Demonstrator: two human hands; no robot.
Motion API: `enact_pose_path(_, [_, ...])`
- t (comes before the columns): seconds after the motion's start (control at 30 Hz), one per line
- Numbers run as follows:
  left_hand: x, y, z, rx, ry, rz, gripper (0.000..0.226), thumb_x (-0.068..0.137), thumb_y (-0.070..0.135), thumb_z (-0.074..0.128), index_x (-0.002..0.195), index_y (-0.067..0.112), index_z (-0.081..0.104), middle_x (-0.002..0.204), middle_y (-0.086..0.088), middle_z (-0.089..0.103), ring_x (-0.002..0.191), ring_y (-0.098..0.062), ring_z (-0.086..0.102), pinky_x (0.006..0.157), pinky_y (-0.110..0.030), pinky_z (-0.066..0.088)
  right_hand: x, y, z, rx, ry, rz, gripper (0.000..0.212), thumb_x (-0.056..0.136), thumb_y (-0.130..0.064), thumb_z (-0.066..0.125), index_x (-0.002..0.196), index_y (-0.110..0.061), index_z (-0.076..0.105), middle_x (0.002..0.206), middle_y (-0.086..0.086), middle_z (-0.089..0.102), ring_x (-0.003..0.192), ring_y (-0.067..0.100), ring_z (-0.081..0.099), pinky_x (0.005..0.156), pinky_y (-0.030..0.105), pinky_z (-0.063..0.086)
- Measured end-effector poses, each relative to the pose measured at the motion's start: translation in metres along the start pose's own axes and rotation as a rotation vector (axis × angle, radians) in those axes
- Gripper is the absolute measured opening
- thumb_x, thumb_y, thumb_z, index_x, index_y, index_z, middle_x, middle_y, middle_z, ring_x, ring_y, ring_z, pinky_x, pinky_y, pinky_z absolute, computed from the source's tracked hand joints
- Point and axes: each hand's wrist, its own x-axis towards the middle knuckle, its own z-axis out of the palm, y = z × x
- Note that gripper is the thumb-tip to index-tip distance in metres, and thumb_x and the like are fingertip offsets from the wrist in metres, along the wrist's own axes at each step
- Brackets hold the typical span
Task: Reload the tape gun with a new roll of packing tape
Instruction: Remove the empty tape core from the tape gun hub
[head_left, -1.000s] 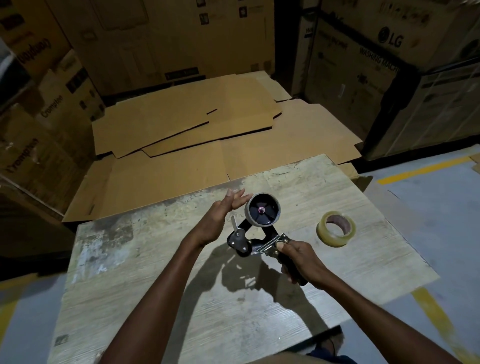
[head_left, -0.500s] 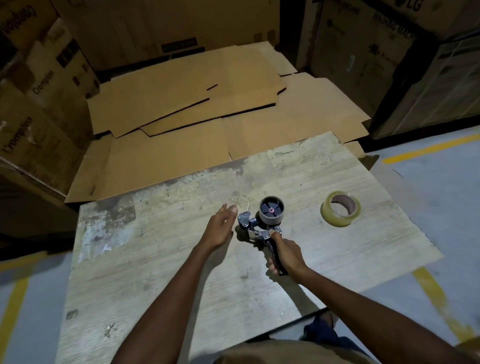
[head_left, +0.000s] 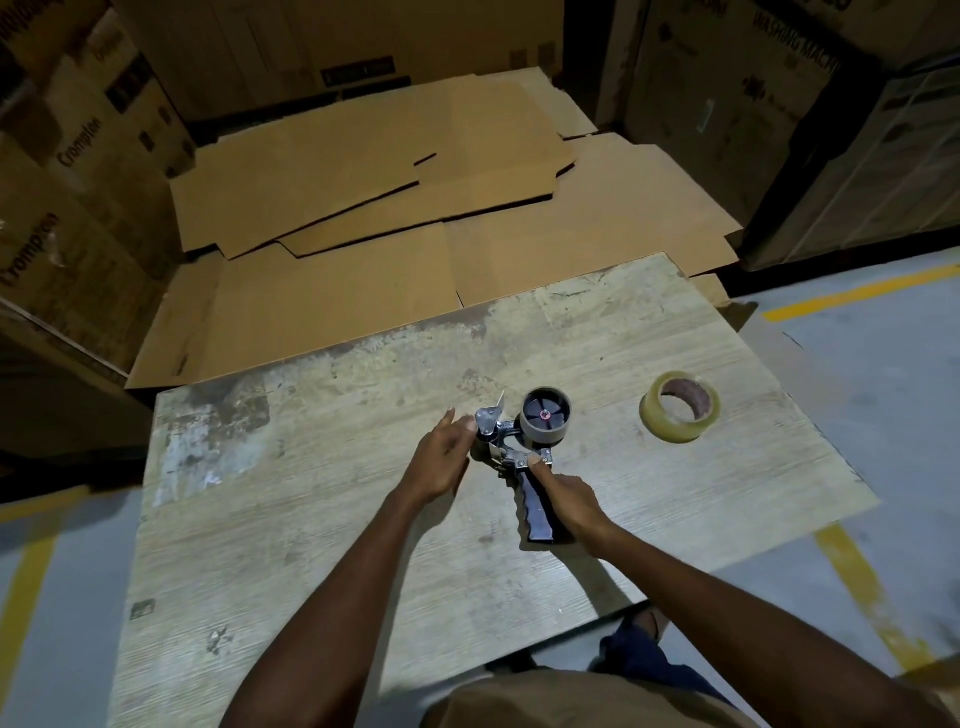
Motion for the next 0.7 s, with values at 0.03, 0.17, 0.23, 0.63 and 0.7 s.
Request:
enact_pose_path(0.03, [0.0, 0.0, 0.001, 0.0, 0.003, 0.014, 0.046, 0.11, 0.045, 0.039, 0.113, 0.017, 0.075, 0.153, -0.007, 0.051, 0.158, -0.017, 0.014, 0.121, -0.037, 0.027, 0.002, 0.001, -0.002, -0.023, 0.008, -0.015, 0.068, 0.092, -0.077, 0.053, 0.064, -0.015, 0.054, 0.061, 0.001, 0.061, 0.062, 0.018, 0.054, 0.065, 0.034, 0.038])
enact_pose_path(0.17, [0.001, -0.001, 0.006, 0.001, 0.007, 0.038, 0.046, 0.109, 0.05, 0.037, 0.124, 0.025, 0.073, 0.156, -0.001, 0.048, 0.155, -0.012, 0.013, 0.121, -0.036, 0.023, 0.005, 0.005, -0.016, -0.235, 0.049, -0.158, 0.071, 0.095, -0.071, 0.054, 0.058, -0.012, 0.039, 0.052, 0.003, 0.042, 0.054, 0.018, 0.044, 0.061, 0.037, 0.035])
enact_pose_path(0.23, [0.002, -0.004, 0.008, 0.074, 0.043, 0.01, 0.051, 0.105, 0.063, 0.035, 0.124, 0.03, 0.07, 0.158, -0.004, 0.046, 0.157, -0.015, 0.015, 0.124, -0.047, 0.025, 0.007, 0.01, -0.025, -0.321, 0.11, -0.235, 0.071, 0.098, -0.066, 0.055, 0.062, -0.004, 0.054, 0.053, 0.003, 0.058, 0.057, 0.018, 0.06, 0.066, 0.041, 0.049])
enact_pose_path(0.63, [-0.023, 0.03, 0.086, 0.278, 0.136, -0.285, 0.153, 0.056, 0.101, 0.054, 0.159, 0.019, -0.024, 0.167, -0.006, -0.031, 0.151, -0.022, -0.035, 0.125, -0.055, -0.012, 0.026, -0.002, -0.09, -0.457, 0.339, -0.461, 0.036, 0.094, -0.03, 0.075, 0.125, -0.013, 0.065, 0.106, 0.006, 0.068, 0.085, 0.018, 0.064, 0.074, 0.028, 0.044])
enact_pose_path(0.7, [-0.02, 0.034, 0.089, 0.212, 0.124, -0.317, 0.157, 0.055, 0.096, 0.064, 0.158, 0.02, -0.028, 0.167, -0.008, -0.031, 0.15, -0.023, -0.037, 0.123, -0.056, -0.016, 0.028, -0.003, -0.093, -0.463, 0.327, -0.479, 0.035, 0.094, -0.027, 0.075, 0.123, -0.012, 0.066, 0.107, 0.008, 0.069, 0.084, 0.018, 0.065, 0.074, 0.029, 0.047])
